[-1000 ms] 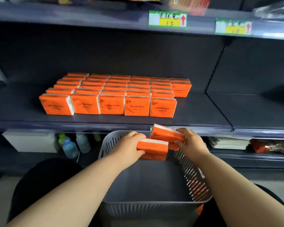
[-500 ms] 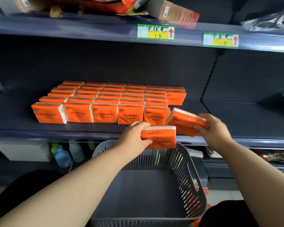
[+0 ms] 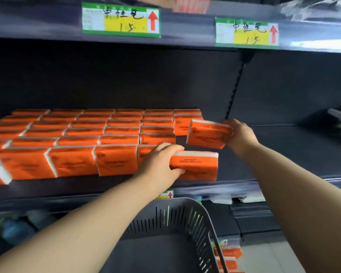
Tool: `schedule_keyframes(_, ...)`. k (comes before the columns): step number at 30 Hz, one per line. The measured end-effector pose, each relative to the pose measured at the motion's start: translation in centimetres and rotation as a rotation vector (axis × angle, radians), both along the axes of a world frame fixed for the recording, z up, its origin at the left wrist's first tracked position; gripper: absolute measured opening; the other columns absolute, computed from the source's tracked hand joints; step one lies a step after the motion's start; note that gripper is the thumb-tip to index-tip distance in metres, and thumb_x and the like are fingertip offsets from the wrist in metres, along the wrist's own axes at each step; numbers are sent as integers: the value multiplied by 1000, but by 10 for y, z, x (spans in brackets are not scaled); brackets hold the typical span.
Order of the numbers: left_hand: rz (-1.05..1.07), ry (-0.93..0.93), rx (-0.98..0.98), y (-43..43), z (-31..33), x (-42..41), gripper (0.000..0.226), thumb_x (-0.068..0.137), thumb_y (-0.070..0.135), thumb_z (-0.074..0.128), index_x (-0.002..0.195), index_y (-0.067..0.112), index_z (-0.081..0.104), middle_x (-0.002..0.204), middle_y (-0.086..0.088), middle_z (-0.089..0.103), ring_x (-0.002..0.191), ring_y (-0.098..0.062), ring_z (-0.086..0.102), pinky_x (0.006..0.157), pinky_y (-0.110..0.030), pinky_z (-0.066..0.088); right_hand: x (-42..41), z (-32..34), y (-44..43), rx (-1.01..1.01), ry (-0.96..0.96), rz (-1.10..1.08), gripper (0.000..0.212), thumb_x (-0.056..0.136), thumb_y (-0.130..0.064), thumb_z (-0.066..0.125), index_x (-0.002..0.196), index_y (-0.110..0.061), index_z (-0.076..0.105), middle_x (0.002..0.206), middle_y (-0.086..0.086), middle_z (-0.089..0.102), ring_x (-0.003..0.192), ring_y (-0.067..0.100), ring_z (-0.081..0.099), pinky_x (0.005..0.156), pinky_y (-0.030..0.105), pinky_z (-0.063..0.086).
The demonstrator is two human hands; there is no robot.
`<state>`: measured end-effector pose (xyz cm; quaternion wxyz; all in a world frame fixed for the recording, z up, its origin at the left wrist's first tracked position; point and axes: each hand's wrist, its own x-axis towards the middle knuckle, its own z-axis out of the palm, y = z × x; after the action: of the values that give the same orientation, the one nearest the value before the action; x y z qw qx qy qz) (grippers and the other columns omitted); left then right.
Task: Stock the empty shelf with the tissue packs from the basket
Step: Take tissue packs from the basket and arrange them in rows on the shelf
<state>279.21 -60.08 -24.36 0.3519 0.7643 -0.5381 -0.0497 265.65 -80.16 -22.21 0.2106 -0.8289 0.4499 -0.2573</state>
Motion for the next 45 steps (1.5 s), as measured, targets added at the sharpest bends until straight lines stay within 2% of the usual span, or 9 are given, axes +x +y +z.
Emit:
schedule_keyframes(2,-6,11,-24,-14,-2,1,56,72,23,79,123,30,57,116,17,49,95,3,40,75,-1,25,15,-2,-20,21,4,6,47,85,-10,58,130,-22,52,126,14,51,107,29,54,76,22,37)
schedule_keyframes(6,-6,25,-58,-31,-10,2,56,70,24,80,120,32,58,107,24,44,93,5,40,78,-5,26,47,-9,-51,-3,72,74,49,83,-9,57,130,-21,53,128,15,53,116,30,52,87,23,39)
schedule_keyframes(8,-21,30,-46,-35,-14,3,56,69,22,81,120,31,59,104,26,42,94,4,42,82,-8,29,61,-15,-62,-8,107,106,49,84,-10,56,131,-24,53,130,14,51,116,29,50,86,20,38)
schedule_keyframes(16,-76,36,-39,-45,-23,0,54,71,20,80,120,27,60,105,25,44,100,-1,49,91,-14,35,87,-33,-87,-26,216,198,50,87,-18,60,135,-25,48,131,12,39,112,27,51,80,15,30)
schedule_keyframes(24,-102,2,-15,-51,-25,0,54,71,19,79,121,28,60,112,21,48,105,-3,50,94,-16,35,94,-38,-88,-28,238,171,54,84,-17,63,136,-18,46,133,15,44,120,29,47,96,24,36)
schedule_keyframes(29,-70,-7,-38,-58,-22,3,55,68,17,80,119,27,61,112,18,51,102,-1,47,87,-7,27,96,-35,-87,-60,206,177,49,83,-12,64,130,-15,53,131,15,48,118,29,49,92,25,39)
schedule_keyframes(38,-84,-56,-20,-60,-9,-4,55,72,23,78,122,33,58,118,20,49,106,-2,46,89,-11,29,82,-23,-95,-69,200,178,39,82,-21,69,119,-15,61,127,11,52,104,29,60,94,30,46)
schedule_keyframes(42,-105,-79,-36,-66,3,-9,54,73,24,76,123,32,57,120,19,49,107,-5,48,92,-15,32,67,-17,-96,-85,188,161,39,80,-24,70,117,-15,62,123,11,56,101,27,60,85,22,41)
schedule_keyframes(45,-107,-127,-20,-74,13,-5,53,74,24,75,123,31,57,121,15,50,108,-6,48,90,-12,30,55,-14,-98,-77,172,144,39,80,-23,71,118,-15,61,124,10,57,107,25,58,86,20,39)
